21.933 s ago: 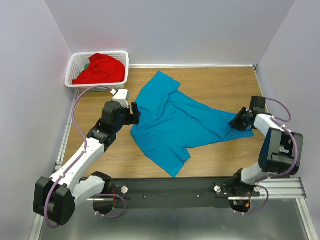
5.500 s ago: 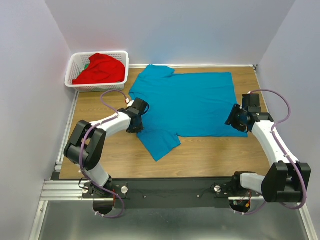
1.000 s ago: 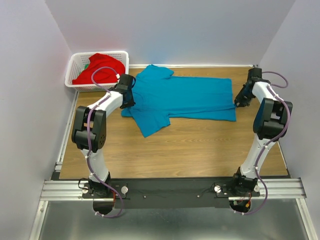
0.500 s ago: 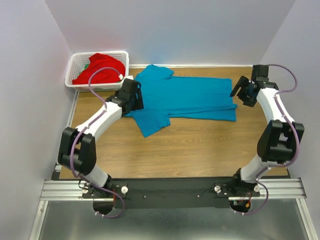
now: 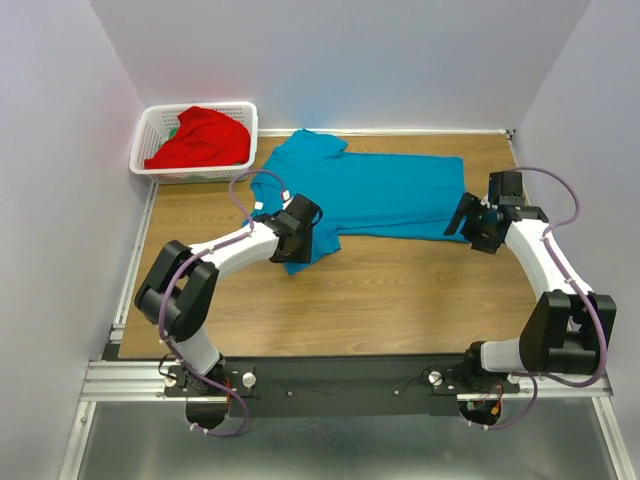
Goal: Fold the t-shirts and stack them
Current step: Fold the tshirt
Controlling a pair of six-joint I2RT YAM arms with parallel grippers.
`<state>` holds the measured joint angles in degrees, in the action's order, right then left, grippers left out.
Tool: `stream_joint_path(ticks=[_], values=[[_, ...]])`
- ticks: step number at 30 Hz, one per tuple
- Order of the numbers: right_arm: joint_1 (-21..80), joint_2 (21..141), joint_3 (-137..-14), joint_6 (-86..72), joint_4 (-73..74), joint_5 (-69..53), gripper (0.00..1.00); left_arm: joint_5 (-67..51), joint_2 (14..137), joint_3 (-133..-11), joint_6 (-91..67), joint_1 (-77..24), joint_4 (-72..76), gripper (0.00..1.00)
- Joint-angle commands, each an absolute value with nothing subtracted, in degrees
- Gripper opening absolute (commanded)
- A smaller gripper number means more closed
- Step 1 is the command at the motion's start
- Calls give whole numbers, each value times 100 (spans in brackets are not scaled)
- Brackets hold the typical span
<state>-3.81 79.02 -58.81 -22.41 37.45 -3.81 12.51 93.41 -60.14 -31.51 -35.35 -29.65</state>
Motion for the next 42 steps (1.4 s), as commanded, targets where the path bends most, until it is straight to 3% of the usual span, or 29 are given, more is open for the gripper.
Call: stream_joint_path(ticks=[1, 8, 10, 13, 17, 24, 30, 42], values=[[-387, 7656, -5625, -2171, 3771, -571, 84, 1002, 9772, -6152, -3164, -3595, -2953, 62], [-387, 7603, -5432, -2145, 3709, -659, 84, 1011, 10195, -6196, -3076, -3595, -2927, 56], [-387, 7603, -5423, -2162, 3692, -659, 84, 1002, 10230, -6126, -3076, -3595, -2918, 49], [-387, 7620, -5414, -2162, 3656, -677, 84, 975, 10204, -6038, -3076, -3595, -2900, 33], [-387, 7638, -5440, -2162, 3656, -703, 84, 1159, 10055, -6239, -3024, -3595, -2979, 4], [-387, 7734, -5493, -2092, 3648, -773, 84, 1722, 10449, -8277, -2418, -3305, -3348, 2], [-387, 7805, -5502, -2065, 3656, -879, 84, 2057, 11477, -9885, -1865, -2945, -3331, 2], [-387, 7892, -5484, -2021, 3665, -1072, 84, 1863, 12612, -11048, -1652, -2365, -2637, 2]])
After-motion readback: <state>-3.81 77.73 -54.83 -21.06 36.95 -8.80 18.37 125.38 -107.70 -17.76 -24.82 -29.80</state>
